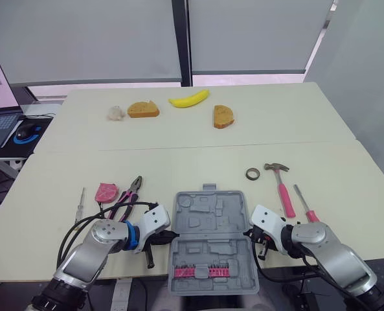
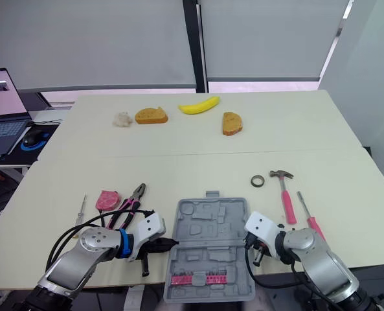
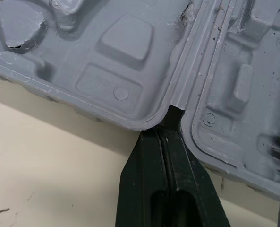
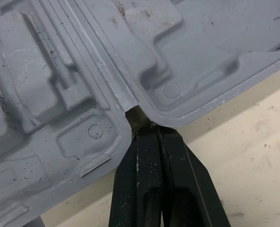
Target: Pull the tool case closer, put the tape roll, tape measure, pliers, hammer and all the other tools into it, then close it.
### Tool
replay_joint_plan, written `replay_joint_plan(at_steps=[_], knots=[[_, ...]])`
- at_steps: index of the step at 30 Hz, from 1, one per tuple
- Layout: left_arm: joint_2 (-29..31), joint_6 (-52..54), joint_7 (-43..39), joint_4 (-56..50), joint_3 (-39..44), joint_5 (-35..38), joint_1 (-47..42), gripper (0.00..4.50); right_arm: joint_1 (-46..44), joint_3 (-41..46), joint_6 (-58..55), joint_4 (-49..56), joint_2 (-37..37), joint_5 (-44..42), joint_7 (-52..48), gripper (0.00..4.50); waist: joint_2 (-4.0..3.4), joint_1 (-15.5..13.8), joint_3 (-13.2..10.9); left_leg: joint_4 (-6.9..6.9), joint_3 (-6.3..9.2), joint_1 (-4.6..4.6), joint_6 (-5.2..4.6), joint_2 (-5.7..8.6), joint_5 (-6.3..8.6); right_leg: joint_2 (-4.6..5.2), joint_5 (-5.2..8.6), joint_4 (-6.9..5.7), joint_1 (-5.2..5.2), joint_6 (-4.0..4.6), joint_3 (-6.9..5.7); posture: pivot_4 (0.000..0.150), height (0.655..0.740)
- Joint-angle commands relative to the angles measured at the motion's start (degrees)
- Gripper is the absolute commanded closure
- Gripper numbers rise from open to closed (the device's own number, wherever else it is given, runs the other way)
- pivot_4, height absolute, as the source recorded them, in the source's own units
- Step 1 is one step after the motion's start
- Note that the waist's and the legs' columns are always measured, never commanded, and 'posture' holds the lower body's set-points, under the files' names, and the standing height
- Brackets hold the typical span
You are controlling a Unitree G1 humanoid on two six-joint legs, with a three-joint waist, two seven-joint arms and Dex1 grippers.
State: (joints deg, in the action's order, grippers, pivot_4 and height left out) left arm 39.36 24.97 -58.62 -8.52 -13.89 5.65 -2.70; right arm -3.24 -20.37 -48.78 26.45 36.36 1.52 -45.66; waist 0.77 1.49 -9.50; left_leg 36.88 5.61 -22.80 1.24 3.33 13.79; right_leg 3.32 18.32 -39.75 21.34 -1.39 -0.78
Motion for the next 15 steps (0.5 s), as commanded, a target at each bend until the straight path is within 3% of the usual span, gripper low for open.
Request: replay_joint_plan(at_steps=[1, 15], knots=[[0.5, 0.2, -0.6, -0.7, -0.8, 0.6, 0.6, 4.5, 0.6, -1.3, -0.1, 1.2, 0.3, -1.0, 0.3, 4.49, 0.03, 0.0, 0.0, 0.0, 0.0, 0.0, 0.0, 0.0, 0.0, 0.0, 0.0, 0.0, 0.0, 0.0, 0.0, 0.15, 0.74], [4.5, -1.4, -0.6, 1.4, 4.6, 2.2, 0.6, 4.5, 5.6, 8.7, -1.8, 4.8, 4.1, -4.4, 3.1, 4.49, 0.04, -0.2, 0.0, 0.0, 0.02, -0.01, 0.0, -0.01, 0.0, -0.01, 0.0, 0.02, 0.0, 0.0, -0.01, 0.15, 0.74]])
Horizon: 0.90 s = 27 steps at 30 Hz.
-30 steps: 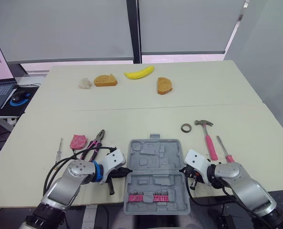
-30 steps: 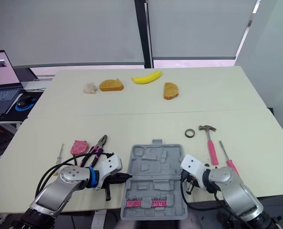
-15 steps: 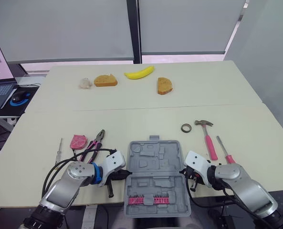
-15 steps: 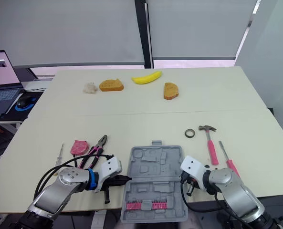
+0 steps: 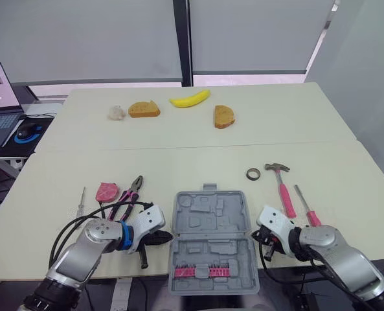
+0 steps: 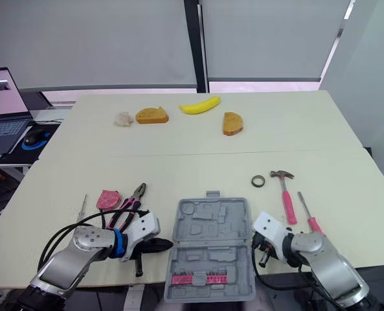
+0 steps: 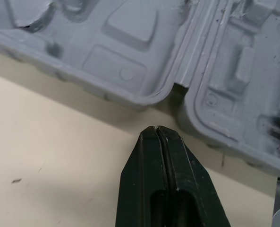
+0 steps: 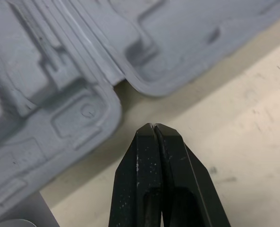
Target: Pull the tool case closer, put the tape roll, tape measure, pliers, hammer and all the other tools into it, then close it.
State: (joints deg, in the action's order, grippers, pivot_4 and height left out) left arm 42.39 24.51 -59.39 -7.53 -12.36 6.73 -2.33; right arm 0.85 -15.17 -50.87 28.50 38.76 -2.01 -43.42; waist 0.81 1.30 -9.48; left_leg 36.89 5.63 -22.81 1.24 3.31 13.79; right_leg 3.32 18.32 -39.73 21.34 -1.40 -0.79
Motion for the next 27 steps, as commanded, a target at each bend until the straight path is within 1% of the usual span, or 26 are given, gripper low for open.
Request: replay_joint_plan(at_steps=[1, 4, 6, 9, 12, 15, 17, 21, 23, 27], knots=[[2.0, -1.5, -0.3, 0.4, 4.2, 1.8, 0.5, 4.5, 2.3, 4.6, 1.4, 3.5, 2.6, -0.8, 1.0, 4.49, 0.0, 0.0, 0.0, 0.0, 0.0, -0.01, 0.0, 0.0, 0.0, 0.0, 0.0, 0.0, 0.01, 0.0, 0.0, 0.15, 0.74], [3.5, -3.6, -2.1, 0.1, 10.1, 5.6, 1.8, 4.5, 5.8, 9.9, 7.1, 6.0, 4.5, -1.1, 1.6, 4.49, 0.02, 0.0, 0.0, -0.02, -0.01, -0.02, 0.0, -0.01, 0.0, 0.0, 0.0, 0.01, 0.03, 0.0, 0.01, 0.15, 0.74], [4.5, -5.1, -3.0, 1.4, 15.7, 8.6, 3.2, 4.5, 9.4, 15.3, 12.0, 7.8, 5.1, -2.6, 1.0, 4.49, 0.02, 0.0, 0.0, -0.03, -0.01, -0.03, 0.0, -0.05, 0.0, -0.01, 0.0, 0.05, 0.02, 0.0, 0.0, 0.15, 0.74], [5.8, -8.9, -2.7, 6.1, 24.5, 11.2, 5.5, 4.5, 16.0, 24.8, 19.3, 9.2, 5.7, -4.3, -1.0, 4.49, 0.02, -0.2, 0.0, -0.04, -0.02, -0.04, 0.0, -0.07, 0.01, -0.01, 0.0, 0.13, -0.01, 0.0, -0.03, 0.15, 0.74], [6.8, -10.2, -2.1, 11.0, 31.0, 12.8, 6.6, 4.5, 20.3, 33.2, 23.3, 8.4, 5.6, -6.6, -2.6, 4.49, 0.03, -0.2, 0.0, -0.05, -0.05, -0.03, -0.04, -0.1, 0.03, -0.02, 0.0, 0.25, -0.07, -0.01, -0.04, 0.15, 0.74], [8.1, -11.0, -2.5, 15.5, 36.2, 13.7, 7.8, 3.9, 22.5, 40.3, 24.7, 7.1, 5.9, -9.2, -4.9, 4.5, 0.05, -0.3, 0.0, -0.04, -0.06, -0.01, -0.07, -0.11, 0.05, -0.02, -0.02, 0.32, -0.14, -0.03, -0.06, 0.15, 0.74], [8.8, -11.2, -2.4, 18.6, 38.7, 14.0, 8.7, 3.31, 23.5, 43.9, 25.5, 5.9, 6.1, -10.8, -6.6, 4.06, 0.05, -0.4, 0.0, -0.05, -0.07, -0.01, -0.09, -0.12, 0.06, -0.02, -0.02, 0.34, -0.15, -0.03, -0.06, 0.15, 0.74], [9.2, -11.6, -0.8, 25.1, 43.2, 14.4, 10.5, 1.97, 25.4, 49.7, 25.4, 4.5, 6.5, -14.0, -9.8, 3.22, 0.05, -0.5, 0.0, -0.05, -0.11, 0.0, -0.12, -0.17, 0.08, -0.01, -0.02, 0.36, -0.16, -0.03, -0.05, 0.15, 0.74], [9.0, -11.7, -0.4, 26.3, 44.0, 14.5, 10.9, 1.33, 25.9, 50.7, 25.4, 3.7, 7.1, -14.5, -10.6, 2.76, 0.06, -0.5, 0.0, -0.06, -0.12, -0.01, -0.14, -0.18, 0.09, -0.01, -0.02, 0.39, -0.16, -0.02, -0.05, 0.15, 0.74], [8.5, -13.5, -1.0, 28.0, 45.8, 14.4, 15.4, 0.02, 28.4, 52.1, 26.6, 1.7, 7.9, -14.2, -12.8, 1.76, 0.12, -0.9, 0.0, -0.1, -0.16, -0.02, -0.15, -0.24, 0.11, -0.01, -0.02, 0.57, -0.18, -0.02, -0.03, 0.15, 0.74]])
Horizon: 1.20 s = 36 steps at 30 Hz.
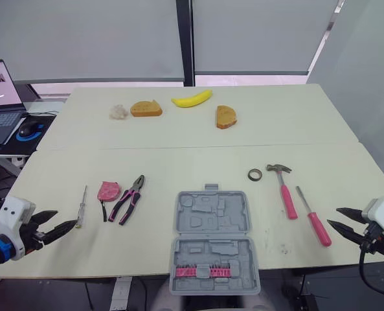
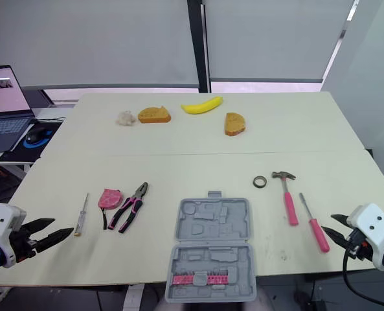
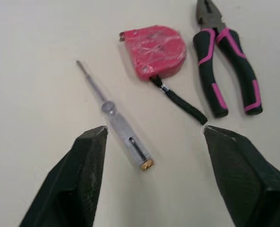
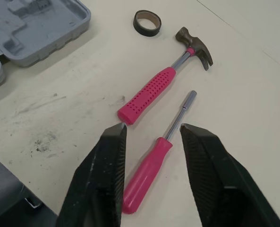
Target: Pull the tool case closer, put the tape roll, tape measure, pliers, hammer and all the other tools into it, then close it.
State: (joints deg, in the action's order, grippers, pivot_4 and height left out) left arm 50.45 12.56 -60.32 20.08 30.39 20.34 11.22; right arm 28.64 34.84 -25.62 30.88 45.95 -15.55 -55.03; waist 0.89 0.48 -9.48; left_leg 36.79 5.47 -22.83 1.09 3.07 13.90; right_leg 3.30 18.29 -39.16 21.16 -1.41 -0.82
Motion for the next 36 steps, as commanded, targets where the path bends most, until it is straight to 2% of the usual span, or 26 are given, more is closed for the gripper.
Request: replay_joint_plan(at_steps=[1, 6, 12, 20, 24, 30, 33, 36], knots=[[0.1, -1.8, 0.1, 0.1, 3.1, 0.8, 2.5, 0.0, 0.5, 1.9, 1.5, -1.1, 0.8, -0.6, -1.1, 1.52, 0.08, -0.1, 0.1, -0.04, -0.01, -0.01, -0.01, -0.03, 0.01, -0.01, 0.0, 0.08, 0.0, 0.0, 0.0, 0.15, 0.74], [-0.9, -1.8, 0.5, -2.4, 3.0, 1.4, 4.3, 0.0, 0.0, -0.1, 2.4, -2.6, 1.4, 0.0, -1.1, 0.02, 0.12, -0.5, 0.1, -0.05, -0.04, -0.02, -0.02, -0.03, 0.02, 0.03, -0.01, 0.13, 0.01, 0.01, 0.02, 0.15, 0.74], [-0.8, -1.5, -1.1, -7.8, 2.2, 2.1, 4.8, 0.0, -2.5, -1.8, 2.6, -3.1, 3.1, 0.0, -1.3, 0.02, 0.14, -0.6, 0.1, -0.04, -0.06, -0.03, -0.02, -0.04, 0.02, 0.04, -0.01, 0.14, 0.01, 0.02, 0.03, 0.15, 0.74], [-0.9, -2.9, -5.3, -19.8, -6.6, 2.1, -0.1, 0.0, -11.5, -8.4, -0.2, -0.8, 8.7, -1.0, -1.8, 0.02, 0.13, -0.6, 0.1, -0.04, -0.11, -0.04, -0.02, -0.04, 0.02, 0.03, -0.02, 0.15, -0.01, 0.03, 0.04, 0.15, 0.74], [-2.3, -1.0, -7.4, -27.7, -17.5, 2.6, -9.1, 0.0, -24.0, -20.3, -6.2, 0.0, 12.3, 0.0, -0.1, 0.02, 0.1, -0.7, 0.1, 0.03, -0.11, -0.08, -0.02, -0.04, 0.01, 0.0, -0.09, 0.15, -0.02, 0.03, 0.03, 0.15, 0.74], [-4.6, 3.3, -9.1, -32.4, -26.9, 4.1, -19.6, 0.0, -42.1, -38.3, -10.6, -6.4, 8.9, 6.4, 3.0, 0.02, 0.1, 0.0, 0.0, 0.04, -0.18, -0.11, -0.03, -0.02, 0.01, -0.05, -0.11, 0.11, 0.05, 0.03, 0.06, 0.15, 0.74], [-5.7, 3.4, -9.3, -32.1, -28.5, 4.3, -22.1, 0.0, -48.0, -43.6, -11.9, -10.6, 5.5, 8.6, 4.2, 0.61, 0.1, 0.2, 0.0, 0.04, -0.19, -0.1, -0.04, -0.04, 0.02, -0.1, -0.11, 0.1, 0.05, 0.03, 0.08, 0.15, 0.74], [-6.2, 2.7, -9.9, -31.4, -29.5, 4.0, -22.7, 0.0, -52.1, -47.8, -11.1, -15.6, 2.1, 11.6, 5.7, 1.58, 0.09, 0.6, 0.0, 0.04, -0.19, -0.11, -0.04, -0.03, 0.02, -0.11, -0.11, 0.1, 0.08, 0.03, 0.1, 0.15, 0.74]])
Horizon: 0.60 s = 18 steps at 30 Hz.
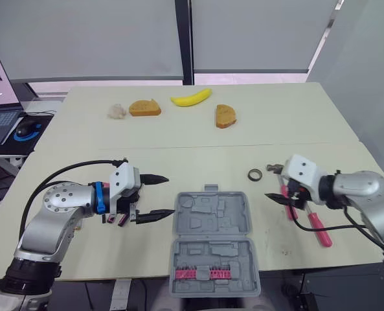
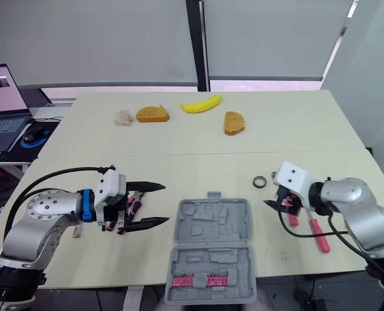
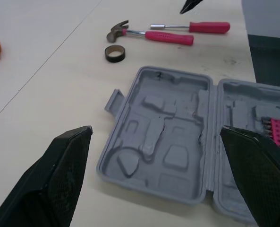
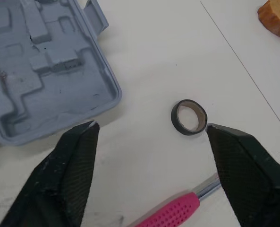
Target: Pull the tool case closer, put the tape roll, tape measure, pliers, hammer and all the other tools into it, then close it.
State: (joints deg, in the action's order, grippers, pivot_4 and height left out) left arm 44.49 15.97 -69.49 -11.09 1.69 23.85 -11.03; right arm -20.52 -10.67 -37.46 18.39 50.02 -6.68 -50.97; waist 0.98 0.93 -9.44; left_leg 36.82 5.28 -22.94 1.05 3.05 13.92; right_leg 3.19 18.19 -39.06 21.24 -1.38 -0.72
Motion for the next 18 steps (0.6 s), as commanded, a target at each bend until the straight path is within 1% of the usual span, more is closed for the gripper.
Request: replay_joint_plan(at_steps=[1, 6, 8, 10, 18], knots=[[-0.4, -1.0, -0.9, 0.0, -1.1, 0.3, -0.5, 0.0, -3.9, -3.1, 1.2, -4.5, -2.8, 3.6, 2.1, 1.58, 0.0, 0.2, 0.0, 0.01, 0.0, 0.01, 0.0, 0.0, 0.0, 0.0, 0.0, 0.0, -0.02, 0.0, 0.0, 0.15, 0.74], [-0.8, -1.7, -1.6, 0.0, -2.5, 0.0, -0.8, 0.0, -9.6, -7.6, 4.9, -16.3, -8.7, 8.6, 4.7, 1.58, -0.01, 0.6, 0.0, 0.09, 0.0, 0.04, -0.01, 0.02, -0.01, 0.0, -0.04, -0.08, -0.03, -0.04, 0.02, 0.15, 0.74], [-1.1, -1.3, -1.6, -1.0, -3.1, 0.3, -1.0, 0.0, -12.6, -9.5, 7.9, -23.7, -11.9, 10.5, 5.4, 1.58, -0.01, 0.7, 0.0, 0.1, 0.0, 0.06, -0.01, 0.01, -0.01, -0.02, -0.07, -0.1, -0.03, -0.03, 0.02, 0.15, 0.74], [-1.3, -1.0, -1.2, -1.9, -3.3, 0.7, -1.2, 0.0, -14.8, -10.4, 10.0, -29.0, -14.3, 11.9, 6.0, 1.58, -0.02, 0.7, 0.0, 0.09, 0.0, 0.07, -0.01, 0.01, -0.01, -0.04, -0.07, -0.12, -0.02, -0.02, 0.02, 0.15, 0.74], [-2.4, 1.9, 1.0, -5.9, -2.7, 3.3, -2.3, 0.0, -20.0, -10.3, 12.3, -41.8, -20.1, 14.3, 7.2, 1.58, -0.02, 0.8, 0.0, 0.11, -0.07, 0.04, 0.0, 0.02, -0.02, -0.03, -0.08, -0.16, 0.06, -0.02, 0.11, 0.15, 0.74]])
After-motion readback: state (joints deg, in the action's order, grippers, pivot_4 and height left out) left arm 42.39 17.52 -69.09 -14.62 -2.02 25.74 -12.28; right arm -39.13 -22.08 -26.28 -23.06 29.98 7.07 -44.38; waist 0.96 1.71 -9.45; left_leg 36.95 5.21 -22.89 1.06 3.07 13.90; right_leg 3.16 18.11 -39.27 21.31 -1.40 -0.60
